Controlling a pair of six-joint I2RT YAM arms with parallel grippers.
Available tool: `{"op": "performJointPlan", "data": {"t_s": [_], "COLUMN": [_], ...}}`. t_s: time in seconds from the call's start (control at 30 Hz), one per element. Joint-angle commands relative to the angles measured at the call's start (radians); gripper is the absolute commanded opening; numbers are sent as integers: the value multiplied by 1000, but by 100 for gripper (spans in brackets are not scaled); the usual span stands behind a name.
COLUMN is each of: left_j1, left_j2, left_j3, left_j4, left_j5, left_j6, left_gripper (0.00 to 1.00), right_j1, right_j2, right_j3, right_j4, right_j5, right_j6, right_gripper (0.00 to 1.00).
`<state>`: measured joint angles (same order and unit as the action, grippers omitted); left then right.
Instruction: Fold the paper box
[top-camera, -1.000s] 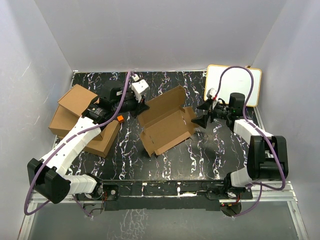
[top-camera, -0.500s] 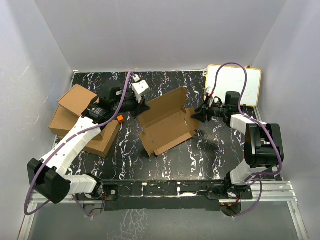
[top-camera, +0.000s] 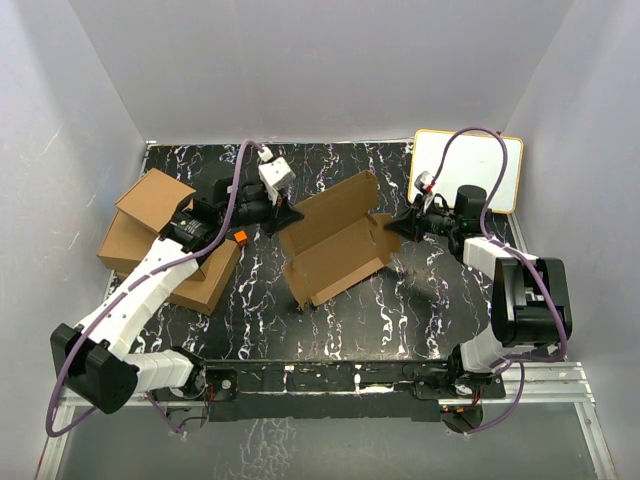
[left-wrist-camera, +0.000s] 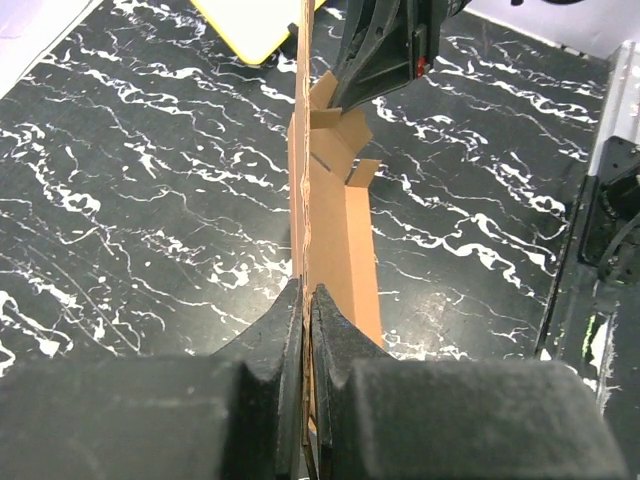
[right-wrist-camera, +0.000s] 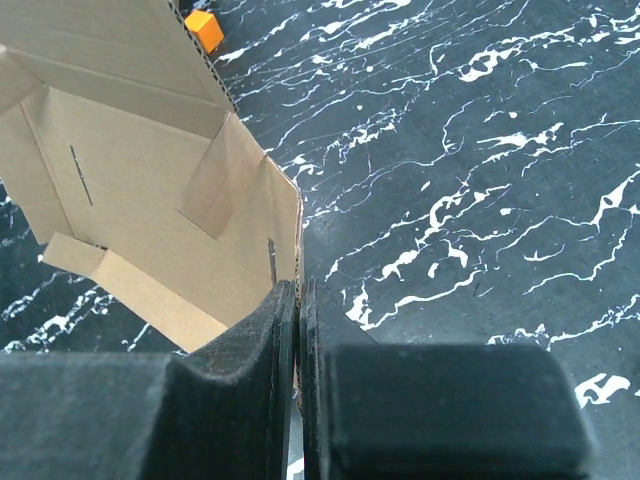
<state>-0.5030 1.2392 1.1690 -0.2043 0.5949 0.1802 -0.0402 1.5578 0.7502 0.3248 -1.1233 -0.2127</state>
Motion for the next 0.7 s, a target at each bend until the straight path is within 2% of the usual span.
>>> {"op": "performJointPlan", "data": {"t_s": [0.0,0.17,0.37,0.67], "left_j1": [1,1,2,1], "left_j2": [-58,-34,-9,3], "left_j3": [-50,-75,-115,-186], "left_j4": [132,163,190,257], "left_j5": [96,136,136,124], "left_j6": [-122,-208,-284,-371], "left_gripper": [0,0,0,0], "right_j1": [3,3,3,8], "right_j2": [-78,-93,-79,-101], "right_j3": [-60,-141,-217,-294], "right_j4": [262,434,563,628], "right_j5": [17,44,100,93], "right_j6": [145,258,306,310], "right_gripper": [8,8,8,8]}}
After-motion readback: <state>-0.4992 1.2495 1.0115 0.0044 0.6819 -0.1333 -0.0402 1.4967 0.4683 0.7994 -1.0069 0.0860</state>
